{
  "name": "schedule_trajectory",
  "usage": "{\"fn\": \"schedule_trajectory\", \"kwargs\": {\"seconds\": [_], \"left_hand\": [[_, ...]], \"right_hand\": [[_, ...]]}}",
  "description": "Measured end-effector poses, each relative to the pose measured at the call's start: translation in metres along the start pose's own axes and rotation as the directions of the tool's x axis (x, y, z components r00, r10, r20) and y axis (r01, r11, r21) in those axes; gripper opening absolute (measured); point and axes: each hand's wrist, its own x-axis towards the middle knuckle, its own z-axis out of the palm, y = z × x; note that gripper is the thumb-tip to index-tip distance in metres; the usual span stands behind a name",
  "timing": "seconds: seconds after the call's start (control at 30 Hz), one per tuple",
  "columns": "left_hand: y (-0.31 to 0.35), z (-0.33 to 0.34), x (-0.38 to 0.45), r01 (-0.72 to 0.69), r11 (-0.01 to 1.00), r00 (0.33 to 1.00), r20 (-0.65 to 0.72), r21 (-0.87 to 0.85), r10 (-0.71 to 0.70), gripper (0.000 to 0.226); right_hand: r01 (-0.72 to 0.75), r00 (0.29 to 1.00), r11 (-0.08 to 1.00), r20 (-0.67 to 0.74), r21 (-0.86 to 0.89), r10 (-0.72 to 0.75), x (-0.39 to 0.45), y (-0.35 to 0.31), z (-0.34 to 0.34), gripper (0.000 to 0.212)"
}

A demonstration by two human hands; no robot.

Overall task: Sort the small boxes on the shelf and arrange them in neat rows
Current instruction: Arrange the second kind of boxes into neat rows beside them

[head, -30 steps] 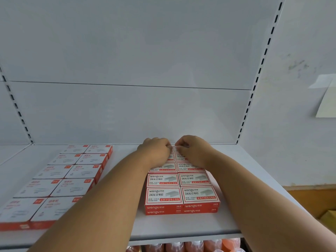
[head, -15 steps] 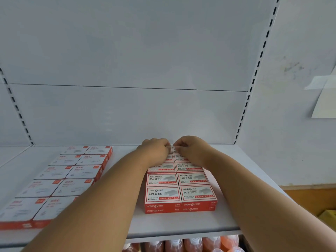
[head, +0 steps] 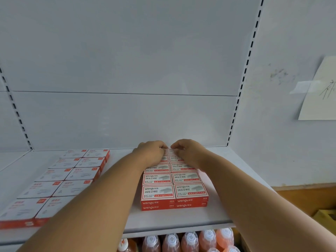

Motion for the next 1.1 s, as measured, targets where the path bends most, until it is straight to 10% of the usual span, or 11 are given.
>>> {"fn": "schedule_trajectory", "kwargs": {"seconds": [0.33,0.63,1.1], "left_hand": [[0.008,-0.021,-0.038,-0.117,0.988,0.97,-0.2,0.103,0.136,0.033],[-0.01,-0.014,-0.163,-0.336,0.905,0.941,0.144,0.261,0.307,0.074],[-0.017,0.008,-0.149,-0.341,0.925,0.938,-0.011,0.167,0.347,0.068]], "right_hand": [[0.093,0.993,0.984,-0.058,-0.155,-0.103,-0.026,-0.006,-0.017,0.033],[0.407,0.913,0.791,0.201,-0.457,-0.354,-0.121,0.012,-0.011,0.076],[0.427,0.896,0.735,0.135,-0.526,-0.423,-0.12,0.02,0.008,0.073]]}}
